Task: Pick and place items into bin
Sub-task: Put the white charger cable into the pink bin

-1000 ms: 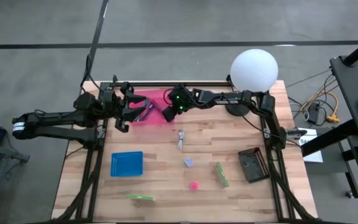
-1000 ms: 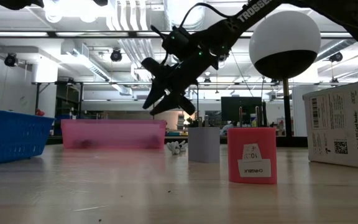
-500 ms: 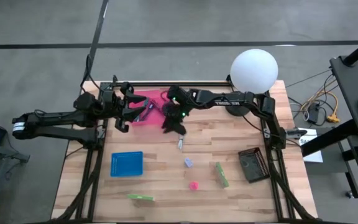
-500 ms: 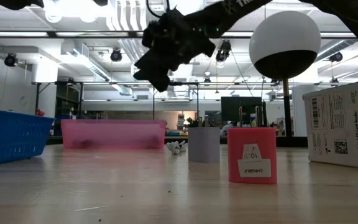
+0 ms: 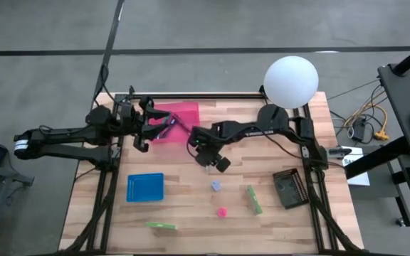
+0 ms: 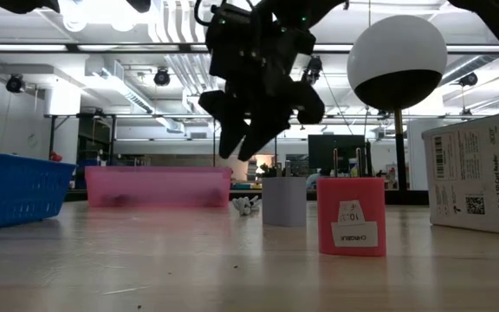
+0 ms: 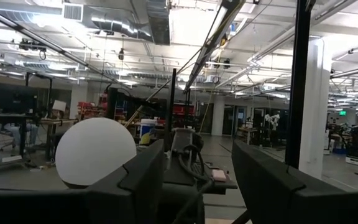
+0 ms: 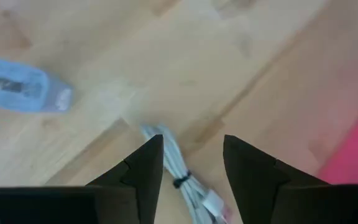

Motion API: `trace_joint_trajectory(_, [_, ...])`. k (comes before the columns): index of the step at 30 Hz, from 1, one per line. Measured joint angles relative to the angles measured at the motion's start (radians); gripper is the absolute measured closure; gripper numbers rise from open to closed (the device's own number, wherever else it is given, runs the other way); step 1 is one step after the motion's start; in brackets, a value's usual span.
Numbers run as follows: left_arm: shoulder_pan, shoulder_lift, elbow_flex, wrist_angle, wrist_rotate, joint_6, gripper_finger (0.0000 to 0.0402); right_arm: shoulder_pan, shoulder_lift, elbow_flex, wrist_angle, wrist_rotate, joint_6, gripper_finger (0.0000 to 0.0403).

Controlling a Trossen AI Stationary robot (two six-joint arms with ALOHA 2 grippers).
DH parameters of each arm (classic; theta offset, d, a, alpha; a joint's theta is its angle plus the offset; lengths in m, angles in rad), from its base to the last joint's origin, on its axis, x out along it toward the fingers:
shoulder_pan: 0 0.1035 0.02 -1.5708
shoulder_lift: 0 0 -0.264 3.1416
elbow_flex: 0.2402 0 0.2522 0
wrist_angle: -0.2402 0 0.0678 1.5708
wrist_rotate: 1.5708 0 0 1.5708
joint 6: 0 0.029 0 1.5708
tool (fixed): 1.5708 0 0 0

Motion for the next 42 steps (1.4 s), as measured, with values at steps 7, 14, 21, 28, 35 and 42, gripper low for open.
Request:
trace_joint_trajectory(7, [0.0,-0.003,0.0,0.001,0.0,0.0,0.0228,0.004,0.0,-0.054,0.021,0.001,-0.029,0.0244])
trace_joint_trajectory(14, [0.0,-0.001,0.0,0.001,0.0,-0.002,0.0228,0.006,0.0,-0.107,0.104,0.003,-0.051,0.0254])
trace_joint_trajectory(21, [0.0,-0.001,0.0,0.002,0.0,-0.002,0.0228,0.006,0.006,-0.128,0.149,0.003,-0.104,0.0249])
trace_joint_trajectory(28, [0.0,-0.001,0.0,0.002,0.0,-0.002,0.0228,0.006,0.062,-0.13,0.149,0.004,-0.127,0.0244])
trace_joint_trajectory(35, [0.0,-0.001,0.0,0.001,0.0,-0.034,0.0228,0.006,0.078,-0.13,0.149,0.035,-0.127,0.0261])
trace_joint_trajectory(42, [0.0,-0.001,0.0,0.001,0.0,-0.034,0.0228,0.006,0.078,-0.13,0.141,0.053,-0.076,0.0316])
